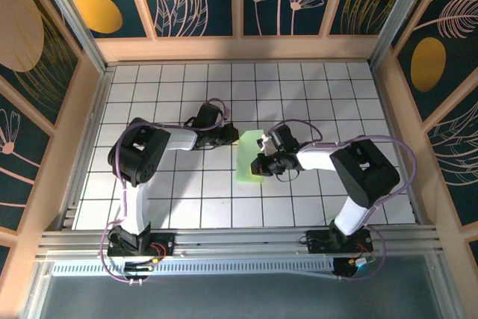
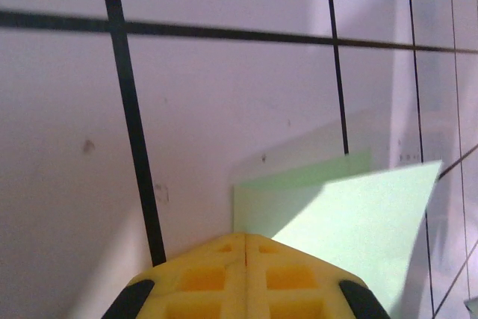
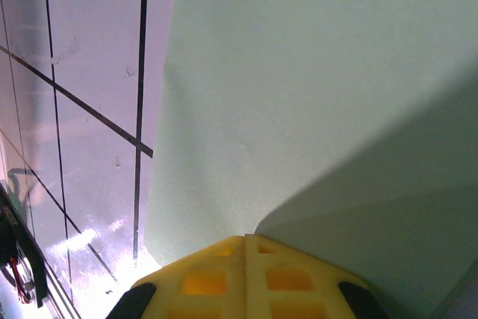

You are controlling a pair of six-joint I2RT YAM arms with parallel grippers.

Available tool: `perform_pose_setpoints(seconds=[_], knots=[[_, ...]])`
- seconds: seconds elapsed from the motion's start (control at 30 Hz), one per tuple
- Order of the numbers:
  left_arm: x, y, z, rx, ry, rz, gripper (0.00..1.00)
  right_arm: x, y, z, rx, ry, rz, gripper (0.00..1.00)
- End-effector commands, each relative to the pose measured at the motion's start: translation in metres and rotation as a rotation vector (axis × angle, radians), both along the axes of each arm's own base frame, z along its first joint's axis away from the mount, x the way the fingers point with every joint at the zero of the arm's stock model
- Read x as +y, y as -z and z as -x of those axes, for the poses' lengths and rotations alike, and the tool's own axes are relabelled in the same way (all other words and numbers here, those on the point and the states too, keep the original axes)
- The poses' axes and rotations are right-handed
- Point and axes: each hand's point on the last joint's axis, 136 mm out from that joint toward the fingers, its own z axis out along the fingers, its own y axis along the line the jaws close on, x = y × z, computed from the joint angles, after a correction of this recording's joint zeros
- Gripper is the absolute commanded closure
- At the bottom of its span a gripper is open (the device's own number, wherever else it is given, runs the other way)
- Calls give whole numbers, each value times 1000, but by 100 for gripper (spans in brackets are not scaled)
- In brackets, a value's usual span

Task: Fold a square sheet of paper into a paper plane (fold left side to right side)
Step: First fold the square sheet of paper in half at the center of the table.

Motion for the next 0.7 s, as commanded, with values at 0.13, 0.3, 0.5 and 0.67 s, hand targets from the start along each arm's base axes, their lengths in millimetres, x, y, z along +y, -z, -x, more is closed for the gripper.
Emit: perform_pose_setpoints(seconds=[0.13, 0.3, 0.5, 0.67], knots=[[24, 14, -9, -18, -68, -91, 100, -51, 51, 26, 108, 44, 237, 100], [42, -9, 5, -75, -93, -117, 100, -51, 46, 22, 88, 16, 231, 100], [39, -36, 37, -106, -40, 2, 100, -51, 42, 16, 70, -6, 236, 100], [11, -41, 57, -96, 48, 98, 100, -50, 44, 15, 78, -8, 233, 100]])
